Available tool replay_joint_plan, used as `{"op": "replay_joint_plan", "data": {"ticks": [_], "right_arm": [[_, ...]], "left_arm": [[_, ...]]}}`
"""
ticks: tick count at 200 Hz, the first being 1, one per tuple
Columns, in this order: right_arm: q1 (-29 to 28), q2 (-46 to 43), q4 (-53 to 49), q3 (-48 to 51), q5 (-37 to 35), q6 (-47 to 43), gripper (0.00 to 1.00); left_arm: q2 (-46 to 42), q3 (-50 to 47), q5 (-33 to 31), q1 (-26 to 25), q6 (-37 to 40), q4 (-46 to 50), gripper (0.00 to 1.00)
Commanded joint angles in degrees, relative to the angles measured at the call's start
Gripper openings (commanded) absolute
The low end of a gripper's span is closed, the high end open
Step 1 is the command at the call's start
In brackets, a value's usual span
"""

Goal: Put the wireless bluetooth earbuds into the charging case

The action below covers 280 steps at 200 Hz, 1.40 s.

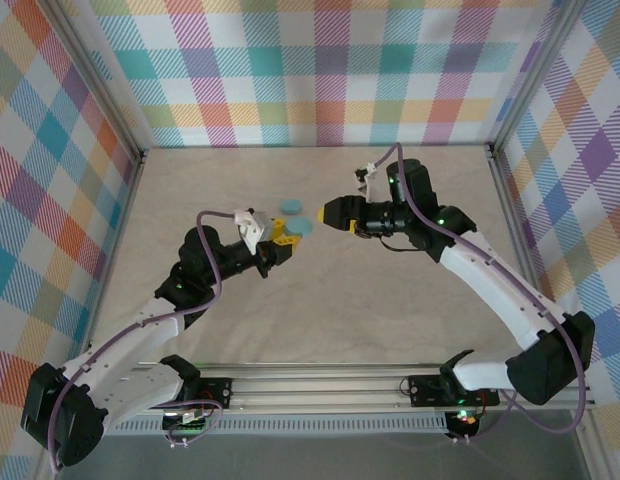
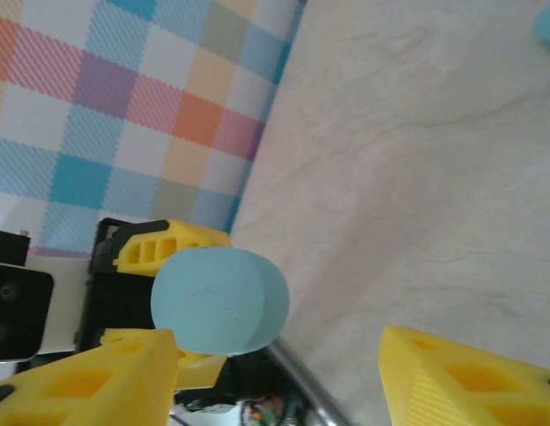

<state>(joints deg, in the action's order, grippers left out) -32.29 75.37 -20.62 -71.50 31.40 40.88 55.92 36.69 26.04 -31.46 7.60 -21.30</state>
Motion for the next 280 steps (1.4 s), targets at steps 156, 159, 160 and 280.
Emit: {"op": "replay_joint_plan", "data": {"ticks": [156, 159, 160, 280], "right_arm": [[0.21, 5.30, 34.82, 9.78, 17.55, 29.13, 0.58], [0.21, 5.31, 35.24, 9.86, 17.69, 29.34, 0.58], [0.17, 5.31, 35.18, 9.92, 17.71, 29.43, 0.58], [-0.04, 5.49, 39.09, 11.38, 19.83, 31.45, 0.34]], "left_arm": [[1.45, 2.45, 3.26, 0.04, -6.35, -10.65, 0.00], [1.55, 2.43, 3.23, 0.00, -6.34, -10.74, 0.00], [1.51, 2.43, 3.23, 0.00, -6.35, -10.76, 0.00], [3.21, 1.55, 3.13, -0.11, -7.07, -10.87, 0.00]]}}
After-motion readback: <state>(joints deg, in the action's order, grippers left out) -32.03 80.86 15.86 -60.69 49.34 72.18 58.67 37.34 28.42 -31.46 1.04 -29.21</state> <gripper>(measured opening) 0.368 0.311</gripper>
